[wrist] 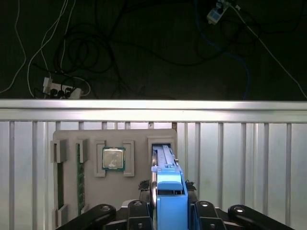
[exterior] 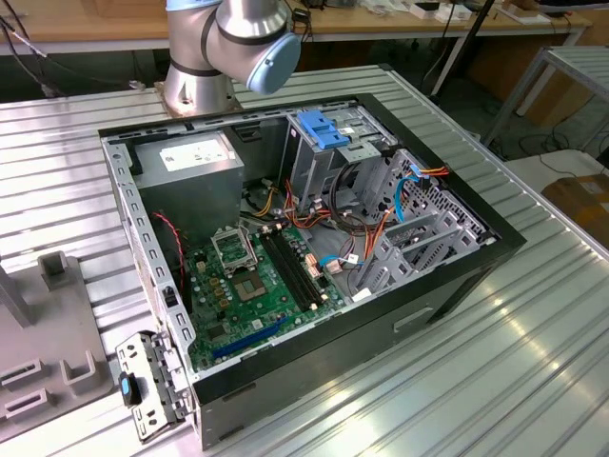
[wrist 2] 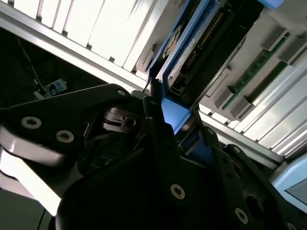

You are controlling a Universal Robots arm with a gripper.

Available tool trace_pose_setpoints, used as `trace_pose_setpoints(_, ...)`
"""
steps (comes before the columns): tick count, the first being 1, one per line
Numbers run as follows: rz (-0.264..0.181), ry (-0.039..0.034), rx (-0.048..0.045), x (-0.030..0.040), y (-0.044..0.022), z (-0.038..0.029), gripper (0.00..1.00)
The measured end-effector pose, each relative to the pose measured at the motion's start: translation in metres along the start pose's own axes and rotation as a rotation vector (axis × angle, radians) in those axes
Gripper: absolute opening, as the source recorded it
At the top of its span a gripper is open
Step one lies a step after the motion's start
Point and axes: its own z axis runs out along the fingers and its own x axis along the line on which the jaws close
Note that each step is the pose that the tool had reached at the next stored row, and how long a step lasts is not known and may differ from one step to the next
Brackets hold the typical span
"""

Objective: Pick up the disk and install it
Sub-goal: 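Pick up the disk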

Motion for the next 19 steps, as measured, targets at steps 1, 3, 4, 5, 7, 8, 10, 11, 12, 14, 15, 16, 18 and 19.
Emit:
trace_pose_setpoints(1,0.000,0.0001,0.0007,0.0001,0.0000,-0.0090,0.37)
trace_pose_setpoints(3,0.000,0.0000,0.0013,0.0001,0.0000,-0.0159,0.37)
trace_pose_setpoints(4,0.000,0.0000,0.0018,0.0002,0.0001,-0.0227,0.37)
trace_pose_setpoints(5,0.000,0.0001,0.0024,0.0002,0.0001,-0.0297,0.37)
trace_pose_setpoints(7,0.000,0.0000,0.0030,0.0003,0.0001,-0.0390,0.37)
trace_pose_setpoints(8,0.000,0.0001,0.0032,0.0003,0.0001,-0.0421,0.37)
trace_pose_setpoints(10,0.000,0.0001,0.0038,0.0004,0.0002,-0.0528,0.37)
trace_pose_setpoints(11,0.001,0.0001,0.0039,0.0004,0.0002,-0.0558,0.37)
trace_pose_setpoints(12,0.001,0.0000,0.0043,0.0004,0.0002,-0.0595,0.37)
trace_pose_setpoints(14,0.002,0.0001,0.0048,0.0005,0.0002,-0.0683,0.37)
trace_pose_setpoints(15,0.002,0.0000,0.0051,0.0005,0.0002,-0.0713,0.37)
trace_pose_setpoints(16,0.002,0.0000,0.0053,0.0005,0.0002,-0.0742,0.37)
trace_pose_setpoints(18,0.003,0.0001,0.0057,0.0006,0.0002,-0.0811,0.37)
trace_pose_setpoints(19,0.004,0.0000,0.0061,0.0006,0.0002,-0.0865,0.37)
